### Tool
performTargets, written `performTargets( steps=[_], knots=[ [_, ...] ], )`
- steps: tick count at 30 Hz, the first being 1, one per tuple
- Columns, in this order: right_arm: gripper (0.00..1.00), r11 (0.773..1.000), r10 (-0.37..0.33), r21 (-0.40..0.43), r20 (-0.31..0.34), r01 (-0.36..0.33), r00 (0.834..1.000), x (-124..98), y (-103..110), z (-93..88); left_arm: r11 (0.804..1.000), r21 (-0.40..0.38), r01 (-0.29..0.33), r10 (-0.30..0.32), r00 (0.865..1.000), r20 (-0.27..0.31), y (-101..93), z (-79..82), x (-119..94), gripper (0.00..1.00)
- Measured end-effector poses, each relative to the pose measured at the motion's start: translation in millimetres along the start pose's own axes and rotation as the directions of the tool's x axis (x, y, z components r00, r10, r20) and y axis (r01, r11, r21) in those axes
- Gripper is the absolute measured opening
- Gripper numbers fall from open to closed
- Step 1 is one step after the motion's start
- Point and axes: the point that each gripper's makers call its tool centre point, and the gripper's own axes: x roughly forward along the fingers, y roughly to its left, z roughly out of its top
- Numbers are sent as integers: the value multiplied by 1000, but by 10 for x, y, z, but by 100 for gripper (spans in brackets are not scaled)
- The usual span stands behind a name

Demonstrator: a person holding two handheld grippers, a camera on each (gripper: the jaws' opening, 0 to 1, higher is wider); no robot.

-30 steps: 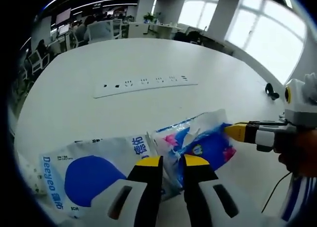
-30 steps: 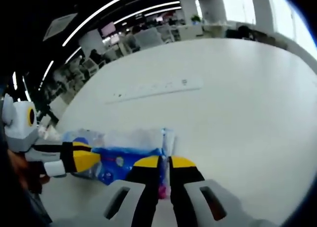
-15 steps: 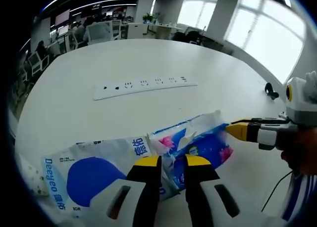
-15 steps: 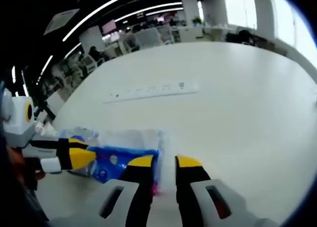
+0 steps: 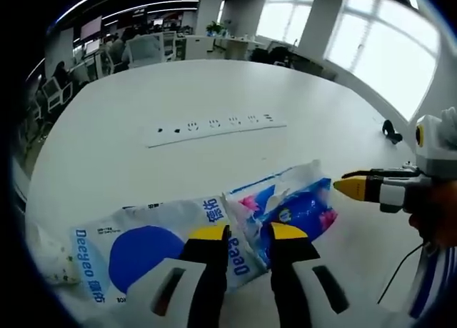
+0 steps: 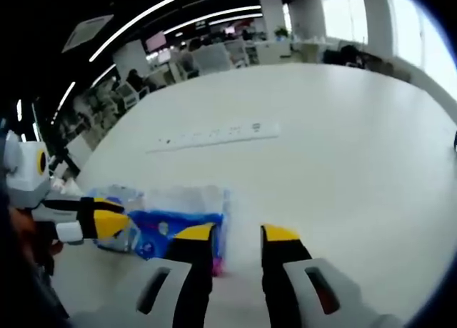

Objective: Arrange the tabletop items into an orderly group along one side of the table until the central work area is clear of visible clutter.

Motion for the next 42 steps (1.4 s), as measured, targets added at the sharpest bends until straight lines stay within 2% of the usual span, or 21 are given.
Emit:
performTargets(
  steps=[3,6,8,13,15,18,21,25,28,30,32,35,38,42],
  knots=[
    [31,1000,3,-2,-4,-3,1000,-39,15,-44,1000,11,-6,6,1000,6,51,-19,-33,33],
    [36,1000,-3,-12,1,3,1000,-76,17,-57,1000,3,1,-1,1000,25,62,-33,-84,35],
    [41,1000,1,-15,3,-1,1000,-112,31,-67,1000,-13,26,-25,996,83,26,37,-129,36],
    [51,999,7,-34,9,-7,1000,-214,45,-76,999,17,42,-44,991,129,-9,72,-268,46],
    [55,999,15,-41,20,-14,1000,-266,51,-83,996,54,69,-77,981,178,-51,120,-340,47],
    [59,999,17,-43,23,-16,1000,-337,41,-140,997,48,67,-75,980,186,6,34,-418,48],
    [67,998,50,-47,46,-48,998,-393,96,-210,996,37,86,-92,971,220,-1,-2,-518,53],
    [72,996,73,-56,35,-71,997,-462,160,-344,995,26,94,-97,965,244,-7,-62,-598,58],
    [79,995,76,-67,42,-73,996,-530,191,-416,994,43,104,-112,959,260,-25,-89,-678,64],
    [82,994,96,-60,32,-94,995,-561,199,-478,990,76,116,-132,954,271,-55,-121,-757,64],
    [83,994,85,-76,27,-83,996,-614,165,-523,988,99,117,-140,952,272,-56,-168,-817,65],
    [86,993,89,-78,36,-86,995,-702,150,-545,987,100,126,-150,947,285,-45,-222,-928,73],
    [90,991,97,-98,48,-92,994,-778,175,-554,987,103,123,-148,945,292,-25,-271,-1021,76],
    [96,984,126,-134,65,-116,990,-885,281,-594,986,107,124,-152,935,320,-57,-295,-1185,83]
  ],
)
